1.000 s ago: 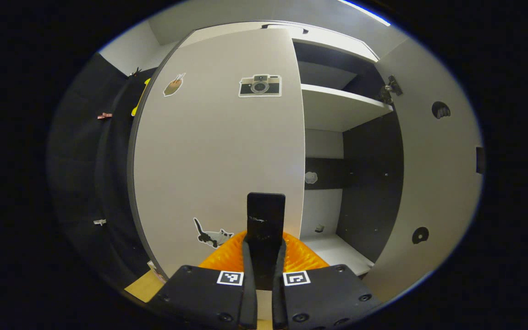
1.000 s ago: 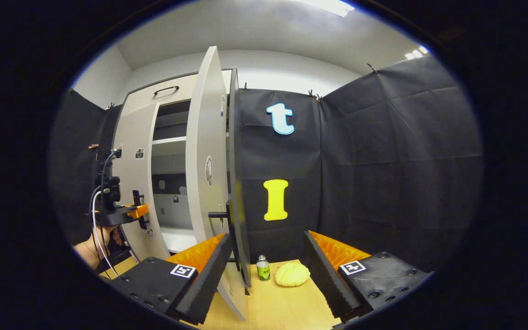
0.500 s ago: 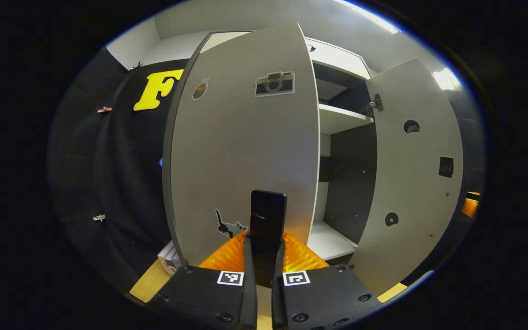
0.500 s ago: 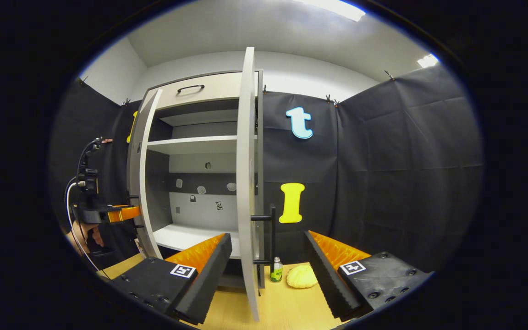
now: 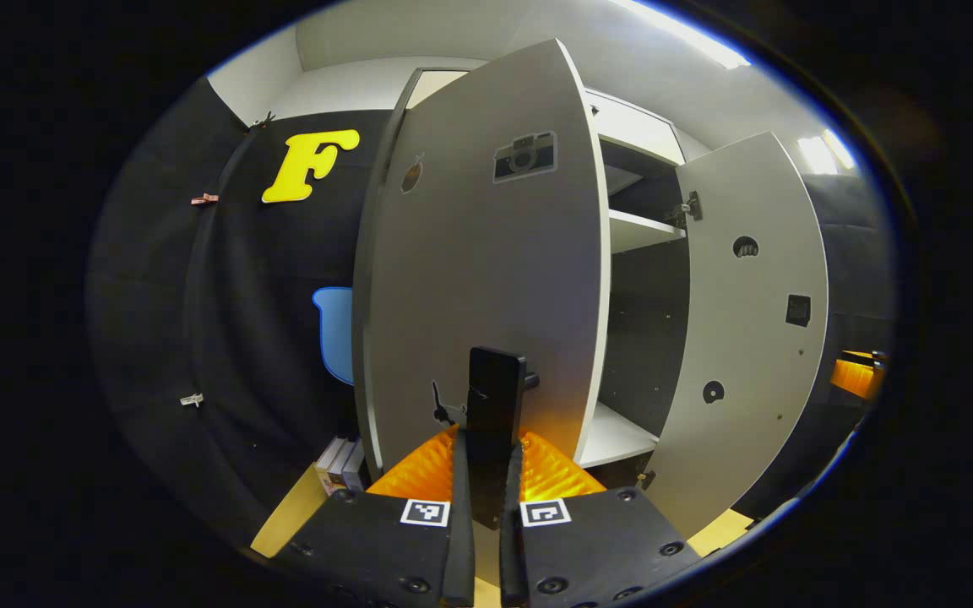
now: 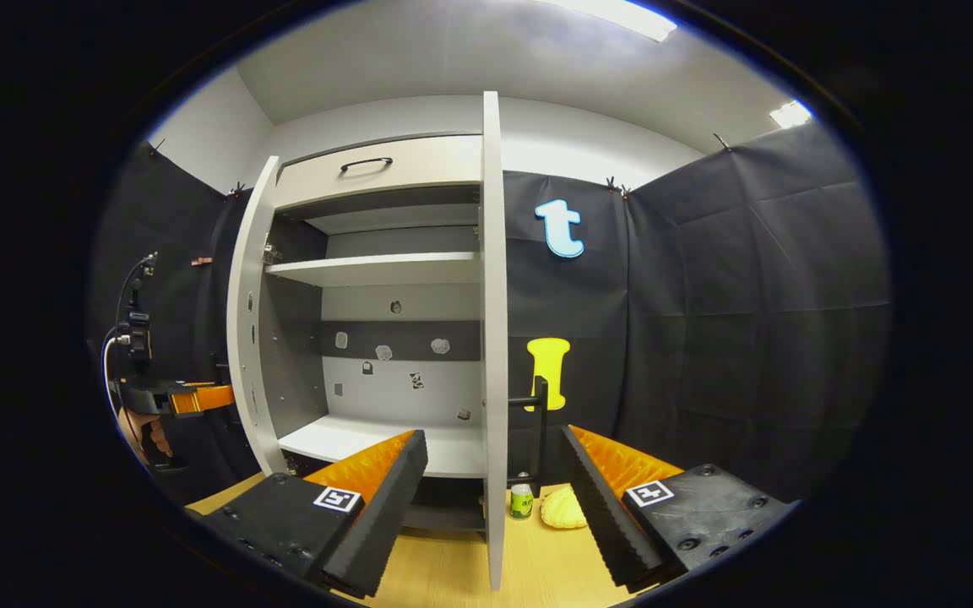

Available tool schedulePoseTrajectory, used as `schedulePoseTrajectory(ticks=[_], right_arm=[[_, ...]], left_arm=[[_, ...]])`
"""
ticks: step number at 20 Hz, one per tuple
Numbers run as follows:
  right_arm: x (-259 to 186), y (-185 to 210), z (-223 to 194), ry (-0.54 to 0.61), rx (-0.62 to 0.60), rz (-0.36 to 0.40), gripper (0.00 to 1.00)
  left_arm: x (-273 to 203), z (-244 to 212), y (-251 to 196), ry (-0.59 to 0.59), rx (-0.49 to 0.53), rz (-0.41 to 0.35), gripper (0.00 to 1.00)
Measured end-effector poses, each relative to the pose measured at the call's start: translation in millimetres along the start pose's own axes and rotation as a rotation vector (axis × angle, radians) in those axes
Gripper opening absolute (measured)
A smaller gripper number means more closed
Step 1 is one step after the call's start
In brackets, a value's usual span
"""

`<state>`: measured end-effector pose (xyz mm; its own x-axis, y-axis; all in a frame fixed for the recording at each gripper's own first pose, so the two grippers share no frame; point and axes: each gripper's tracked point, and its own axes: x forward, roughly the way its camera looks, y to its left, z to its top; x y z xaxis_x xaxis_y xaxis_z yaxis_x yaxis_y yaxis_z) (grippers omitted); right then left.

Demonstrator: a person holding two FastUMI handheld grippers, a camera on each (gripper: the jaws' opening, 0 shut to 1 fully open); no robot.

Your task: Open the right door of the double-door shoe cabinet with the right hand, and open the left door with the left hand.

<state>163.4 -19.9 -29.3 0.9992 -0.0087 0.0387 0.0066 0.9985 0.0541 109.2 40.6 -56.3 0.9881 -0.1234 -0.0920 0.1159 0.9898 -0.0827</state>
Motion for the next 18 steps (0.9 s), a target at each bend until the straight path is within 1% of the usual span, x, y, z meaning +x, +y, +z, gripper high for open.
schedulePoseTrajectory(ticks=[2,3,5,7,8,10,15,18], right_arm=[[-1,2,0,0.002,0.001,-0.001,0.98],[0,3,-1,0.001,0.002,-0.003,0.98],[0,5,0,0.001,0.008,-0.001,0.98],[-2,8,-1,0.002,0.013,-0.001,0.98],[-3,9,-1,0.0,0.016,0.0,0.98],[-2,20,1,0.0,0.023,0.009,0.98],[-7,33,1,0.003,0.018,0.028,0.98],[-5,47,-2,0.003,0.022,0.043,0.98]], left_arm=[[-8,-1,10,0.002,-0.003,0.002,0.14],[-10,-1,14,0.001,-0.008,-0.001,0.16],[-13,-1,24,0.002,-0.017,-0.006,0.16],[-17,0,31,0.005,-0.009,-0.012,0.14],[-19,-1,33,0.006,-0.004,-0.016,0.16],[-22,-1,39,0.008,0.005,-0.023,0.16],[-31,-1,65,-0.002,-0.008,-0.002,0.16],[-35,0,84,-0.002,-0.007,0.005,0.16]])
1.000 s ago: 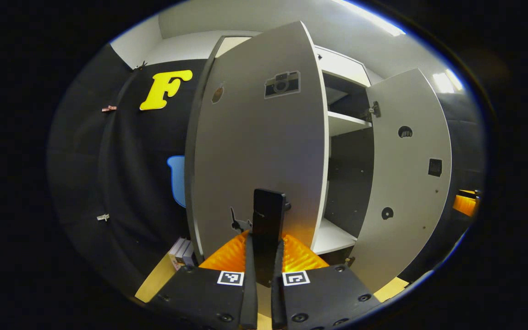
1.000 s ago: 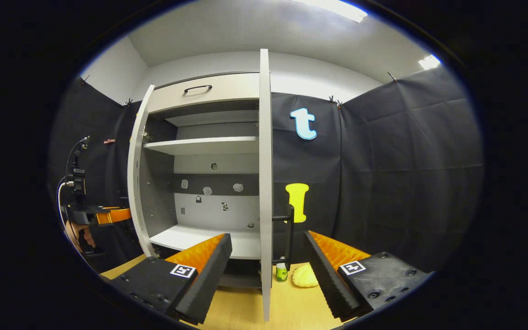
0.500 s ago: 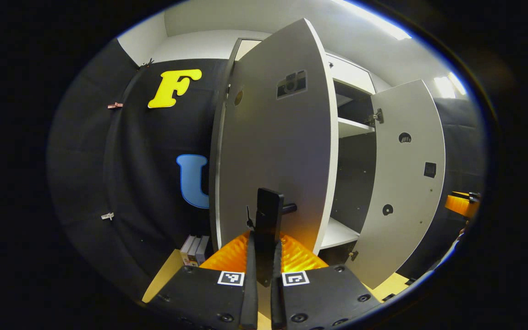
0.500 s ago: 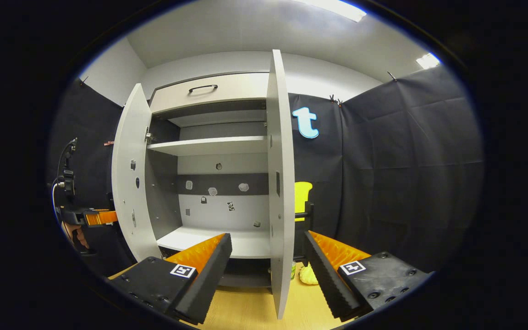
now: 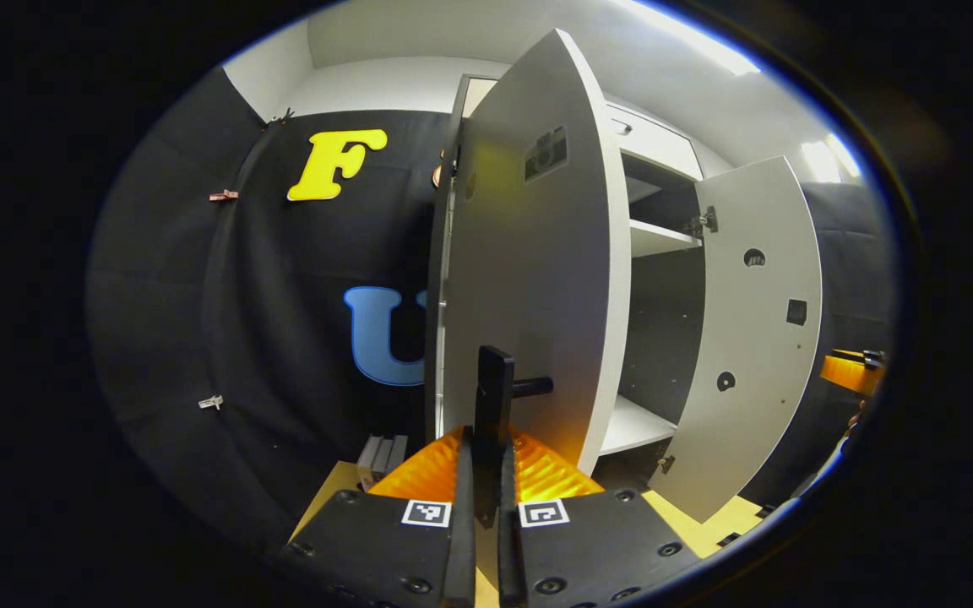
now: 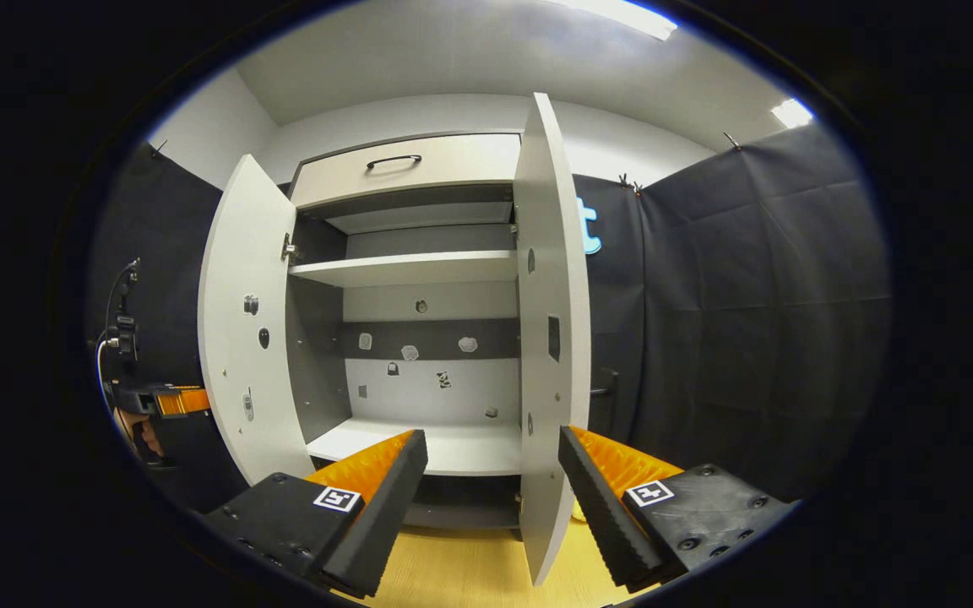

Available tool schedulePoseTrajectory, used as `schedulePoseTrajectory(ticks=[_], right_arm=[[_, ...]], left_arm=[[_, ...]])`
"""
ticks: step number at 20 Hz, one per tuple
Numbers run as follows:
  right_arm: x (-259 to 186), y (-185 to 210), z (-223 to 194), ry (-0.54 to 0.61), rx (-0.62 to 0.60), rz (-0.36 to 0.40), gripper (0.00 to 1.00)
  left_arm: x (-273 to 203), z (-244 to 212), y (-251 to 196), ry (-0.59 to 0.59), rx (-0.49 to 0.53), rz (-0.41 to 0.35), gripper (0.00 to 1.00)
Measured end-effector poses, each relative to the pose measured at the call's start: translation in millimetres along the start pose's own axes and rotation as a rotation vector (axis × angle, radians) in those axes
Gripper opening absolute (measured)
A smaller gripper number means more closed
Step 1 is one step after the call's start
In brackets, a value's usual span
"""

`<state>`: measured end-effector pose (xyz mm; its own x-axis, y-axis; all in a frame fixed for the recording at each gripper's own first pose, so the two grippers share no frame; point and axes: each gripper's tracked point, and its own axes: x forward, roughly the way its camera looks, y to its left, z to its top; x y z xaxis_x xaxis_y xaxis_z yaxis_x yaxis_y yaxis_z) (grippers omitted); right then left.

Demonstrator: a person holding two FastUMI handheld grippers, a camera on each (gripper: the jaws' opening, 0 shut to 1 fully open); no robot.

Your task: Open the right door of the double-door shoe cabinet with the right hand, and open the left door with the left hand.

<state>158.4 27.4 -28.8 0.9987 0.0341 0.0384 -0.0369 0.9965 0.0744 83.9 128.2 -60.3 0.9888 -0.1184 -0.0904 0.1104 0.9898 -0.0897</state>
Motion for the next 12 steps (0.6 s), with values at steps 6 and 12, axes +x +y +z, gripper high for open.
schedulePoseTrajectory(ticks=[6,12], right_arm=[[-4,16,4,-0.009,-0.003,0.027,0.98],[-9,21,2,-0.002,-0.006,0.041,0.98]], left_arm=[[0,-2,59,0.014,0.012,0.083,0.06],[-13,-4,52,0.008,-0.031,0.087,0.06]])
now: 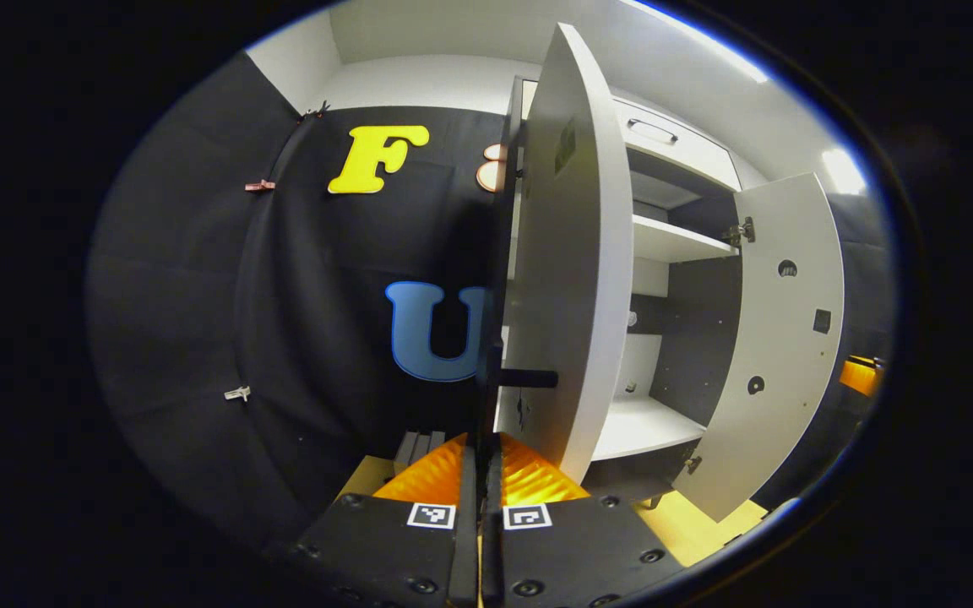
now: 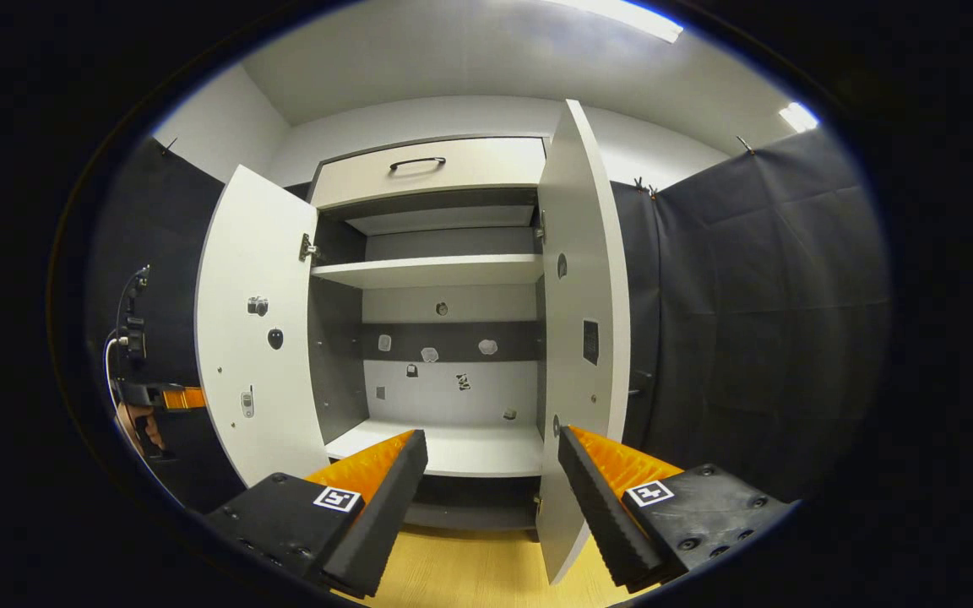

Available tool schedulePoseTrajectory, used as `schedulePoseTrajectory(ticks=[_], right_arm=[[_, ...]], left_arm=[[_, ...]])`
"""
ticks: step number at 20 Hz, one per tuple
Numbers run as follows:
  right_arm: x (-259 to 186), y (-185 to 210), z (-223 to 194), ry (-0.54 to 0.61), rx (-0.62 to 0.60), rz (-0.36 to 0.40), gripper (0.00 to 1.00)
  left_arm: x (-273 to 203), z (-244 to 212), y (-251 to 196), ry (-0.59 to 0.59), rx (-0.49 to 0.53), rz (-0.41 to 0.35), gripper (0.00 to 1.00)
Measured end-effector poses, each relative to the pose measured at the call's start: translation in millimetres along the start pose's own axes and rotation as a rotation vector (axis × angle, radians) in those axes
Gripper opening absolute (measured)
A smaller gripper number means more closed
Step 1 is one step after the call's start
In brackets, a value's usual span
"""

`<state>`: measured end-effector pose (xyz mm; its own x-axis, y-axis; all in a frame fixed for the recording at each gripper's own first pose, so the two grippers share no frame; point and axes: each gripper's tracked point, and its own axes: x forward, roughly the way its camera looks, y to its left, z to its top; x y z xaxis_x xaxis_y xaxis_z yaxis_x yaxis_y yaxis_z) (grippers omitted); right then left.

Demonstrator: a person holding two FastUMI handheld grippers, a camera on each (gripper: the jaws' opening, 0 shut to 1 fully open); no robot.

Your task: Open the right door of the double-door shoe cabinet with the right hand, and open the left door with the left hand.

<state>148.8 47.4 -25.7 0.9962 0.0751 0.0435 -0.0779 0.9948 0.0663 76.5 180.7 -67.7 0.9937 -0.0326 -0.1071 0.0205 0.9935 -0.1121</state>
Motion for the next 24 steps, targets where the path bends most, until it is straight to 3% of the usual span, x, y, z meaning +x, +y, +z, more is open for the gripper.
schedulePoseTrajectory(ticks=[5,6,8,10,16,24], right_arm=[[2,-1,-2,0.004,0.004,-0.001,0.98],[2,-1,-2,0.003,0.008,-0.002,0.98],[2,-2,-3,0.004,0.013,0.001,0.98],[2,-2,-1,0.002,0.014,0.001,0.98],[0,-2,0,-0.006,0.016,0.0,0.98],[-3,-5,6,-0.02,0.025,0.002,0.98]], left_arm=[[-28,9,-9,-0.016,0.04,0.03,0.09],[-38,11,-13,-0.026,0.039,0.03,0.03],[-49,21,-24,-0.044,0.035,0.02,0.21],[-57,30,-38,-0.068,0.036,0.005,0.29],[-73,40,-76,-0.114,0.054,0.006,0.98],[-85,30,-140,-0.125,0.064,-0.047,0.96]])
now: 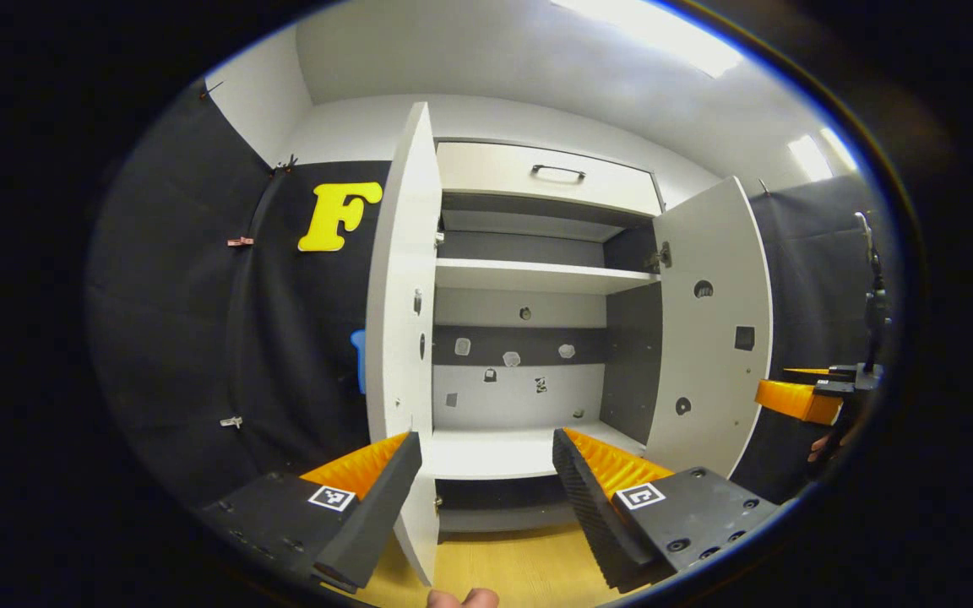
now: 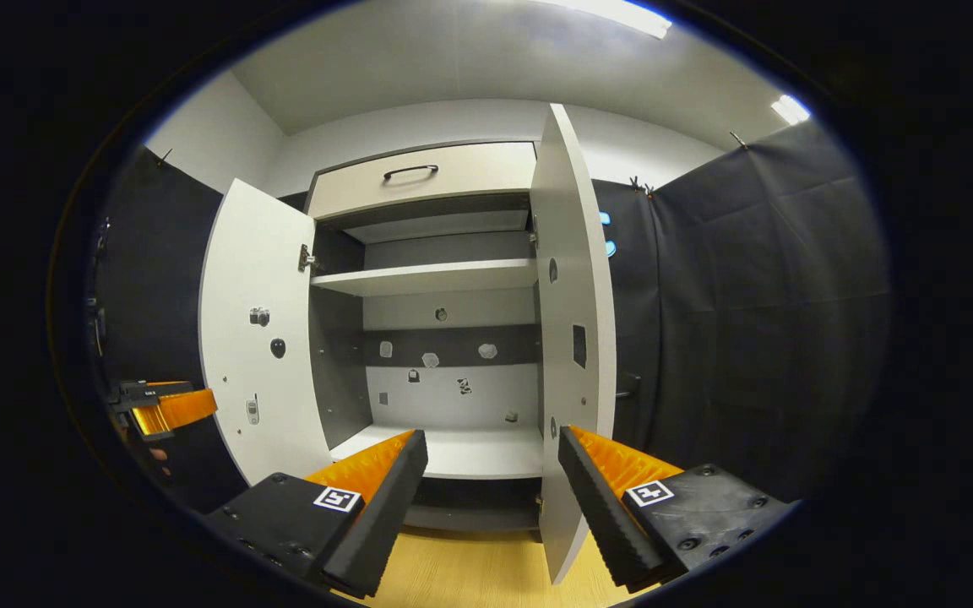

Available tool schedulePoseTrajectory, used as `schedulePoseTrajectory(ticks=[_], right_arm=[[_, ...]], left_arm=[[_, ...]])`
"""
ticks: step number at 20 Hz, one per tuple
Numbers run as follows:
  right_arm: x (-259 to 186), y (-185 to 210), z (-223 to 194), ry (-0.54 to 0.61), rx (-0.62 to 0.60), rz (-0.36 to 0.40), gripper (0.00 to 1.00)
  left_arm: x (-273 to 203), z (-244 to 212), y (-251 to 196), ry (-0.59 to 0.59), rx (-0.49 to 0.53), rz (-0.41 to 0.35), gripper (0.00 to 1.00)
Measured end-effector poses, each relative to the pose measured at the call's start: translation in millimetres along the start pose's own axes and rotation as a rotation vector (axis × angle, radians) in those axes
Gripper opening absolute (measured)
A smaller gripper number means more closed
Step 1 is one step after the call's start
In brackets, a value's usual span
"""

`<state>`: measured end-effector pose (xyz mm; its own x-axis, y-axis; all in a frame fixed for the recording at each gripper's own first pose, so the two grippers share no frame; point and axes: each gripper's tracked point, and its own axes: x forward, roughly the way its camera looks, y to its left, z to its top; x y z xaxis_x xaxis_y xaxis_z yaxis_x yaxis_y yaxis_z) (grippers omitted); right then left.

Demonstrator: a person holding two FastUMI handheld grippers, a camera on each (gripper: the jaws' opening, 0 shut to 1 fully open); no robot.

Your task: Open the right door of the double-door shoe cabinet with the right hand, and open the left door with the left hand.

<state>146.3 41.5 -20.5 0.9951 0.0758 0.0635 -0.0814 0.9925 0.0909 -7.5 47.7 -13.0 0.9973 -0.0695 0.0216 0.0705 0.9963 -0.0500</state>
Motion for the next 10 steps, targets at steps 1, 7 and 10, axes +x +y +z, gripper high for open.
schedulePoseTrajectory(ticks=[1,7,10], right_arm=[[0,-1,1,-0.003,-0.004,-0.001,0.98],[-1,-4,8,-0.019,-0.01,-0.003,0.98],[-2,-6,8,-0.021,-0.026,0.0,0.98]], left_arm=[[0,-2,-4,0.008,0.001,0.002,0.96],[-2,0,-17,-0.012,0.002,0.038,0.96],[-2,0,-21,-0.007,-0.024,0.033,0.96]])
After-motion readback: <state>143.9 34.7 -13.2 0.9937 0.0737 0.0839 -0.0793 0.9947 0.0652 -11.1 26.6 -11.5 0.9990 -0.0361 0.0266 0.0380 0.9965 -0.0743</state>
